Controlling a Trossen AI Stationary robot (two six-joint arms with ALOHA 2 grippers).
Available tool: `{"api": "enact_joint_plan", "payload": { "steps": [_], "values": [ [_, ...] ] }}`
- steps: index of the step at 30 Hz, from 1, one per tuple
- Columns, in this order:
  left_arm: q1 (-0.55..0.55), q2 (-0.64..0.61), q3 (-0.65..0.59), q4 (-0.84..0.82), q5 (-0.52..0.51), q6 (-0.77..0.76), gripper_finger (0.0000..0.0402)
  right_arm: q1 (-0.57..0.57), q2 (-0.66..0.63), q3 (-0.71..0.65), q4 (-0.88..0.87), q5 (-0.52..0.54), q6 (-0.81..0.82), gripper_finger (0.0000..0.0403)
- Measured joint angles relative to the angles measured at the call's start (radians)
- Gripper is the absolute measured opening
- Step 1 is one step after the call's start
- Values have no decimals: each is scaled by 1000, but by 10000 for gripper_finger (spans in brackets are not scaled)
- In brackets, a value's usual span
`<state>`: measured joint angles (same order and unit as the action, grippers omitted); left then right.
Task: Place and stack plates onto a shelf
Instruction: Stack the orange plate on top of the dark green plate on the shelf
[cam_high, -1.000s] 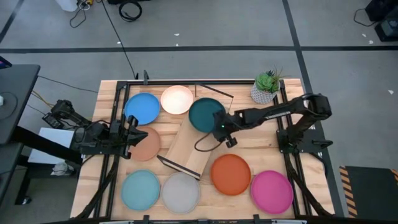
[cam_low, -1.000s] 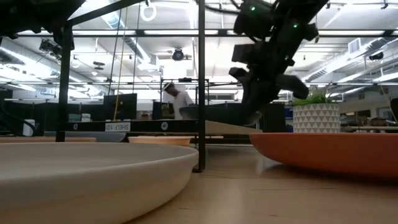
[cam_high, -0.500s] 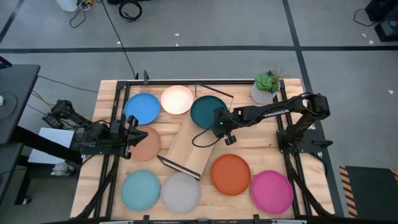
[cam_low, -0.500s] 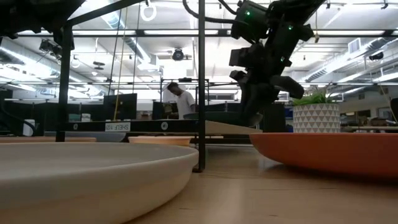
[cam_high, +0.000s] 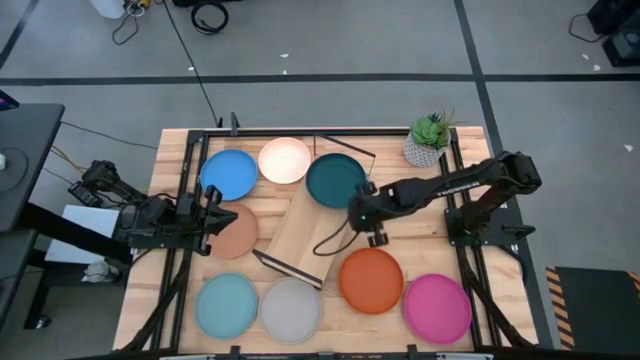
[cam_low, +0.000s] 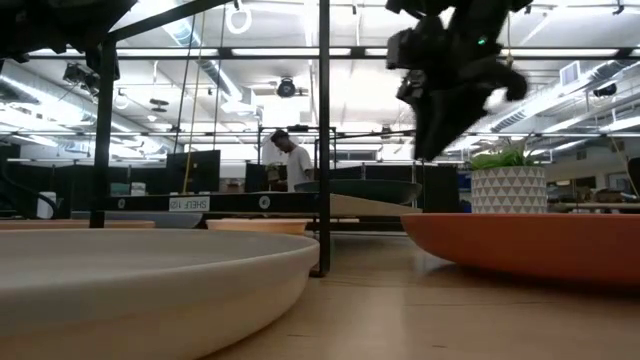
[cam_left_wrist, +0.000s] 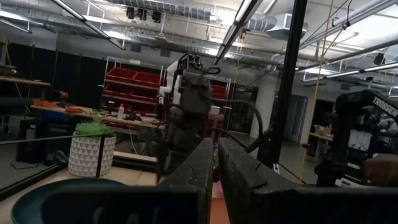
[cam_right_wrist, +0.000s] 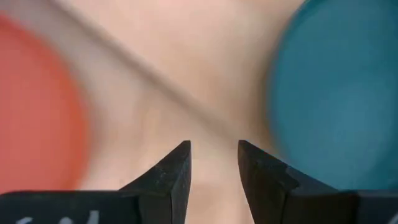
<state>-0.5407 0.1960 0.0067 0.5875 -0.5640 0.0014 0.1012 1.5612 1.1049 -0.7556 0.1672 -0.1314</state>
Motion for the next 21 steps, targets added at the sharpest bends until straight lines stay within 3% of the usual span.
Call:
{"api": "enact_joint_plan", "payload": {
  "steps": [4,9,21],
  "values": [
    [0,0,0,7,0,68,32,27,5,-5,-39,-130,145,135],
    [0,0,0,16,0,89,32,50,6,-74,23,-192,246,128],
    [0,0,0,16,0,175,32,80,41,-141,111,-213,438,128]
  ]
}}
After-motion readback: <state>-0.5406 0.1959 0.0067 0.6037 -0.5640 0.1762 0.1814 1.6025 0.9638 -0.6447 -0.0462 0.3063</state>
